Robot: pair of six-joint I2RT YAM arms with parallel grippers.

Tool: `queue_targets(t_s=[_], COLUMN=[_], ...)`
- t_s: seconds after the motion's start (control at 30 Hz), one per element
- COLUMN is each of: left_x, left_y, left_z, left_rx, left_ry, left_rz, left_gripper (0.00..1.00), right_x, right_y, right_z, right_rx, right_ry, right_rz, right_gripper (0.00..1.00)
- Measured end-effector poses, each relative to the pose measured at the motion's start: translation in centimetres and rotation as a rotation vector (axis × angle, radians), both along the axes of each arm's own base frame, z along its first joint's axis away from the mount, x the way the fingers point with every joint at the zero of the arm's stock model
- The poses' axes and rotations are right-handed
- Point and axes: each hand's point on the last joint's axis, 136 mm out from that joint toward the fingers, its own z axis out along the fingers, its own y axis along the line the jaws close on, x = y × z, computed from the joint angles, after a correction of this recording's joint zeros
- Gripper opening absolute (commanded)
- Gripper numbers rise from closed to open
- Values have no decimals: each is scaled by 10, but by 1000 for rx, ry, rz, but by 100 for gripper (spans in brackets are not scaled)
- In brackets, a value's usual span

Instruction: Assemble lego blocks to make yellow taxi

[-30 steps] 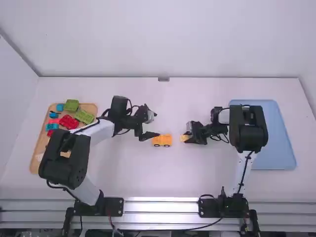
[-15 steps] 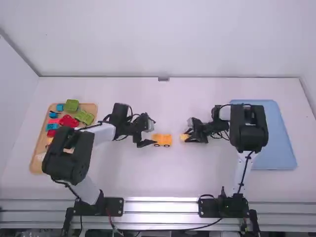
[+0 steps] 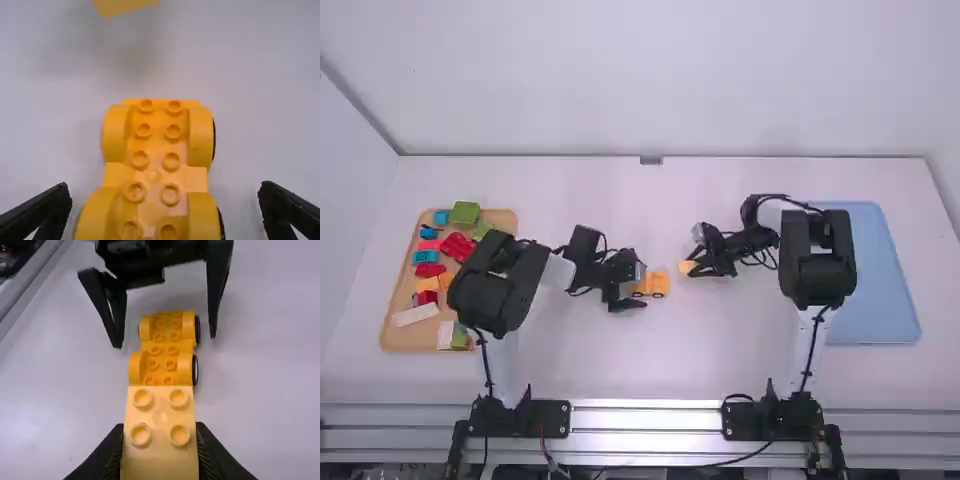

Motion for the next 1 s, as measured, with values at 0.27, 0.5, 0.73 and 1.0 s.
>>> queue_targets(t_s=[0.27, 0.5, 0.73, 1.0], left_x=[3, 5, 4, 4], left_y=[2, 2, 2, 2], left_z=[-3, -2, -2, -2], left_rx=[21, 23, 23, 22], left_ry=[-12, -19, -16, -16], left_rz=[14, 16, 16, 16], left_gripper=[69, 55, 53, 53], right_x=[4, 4, 17, 17], right_y=[4, 7, 11, 26], right_z=[8, 16, 44, 64], right_rx=[12, 49, 53, 23], right_ry=[-3, 17, -152, -332], right_rz=[4, -14, -9, -56], right_gripper=[15, 12, 10, 10])
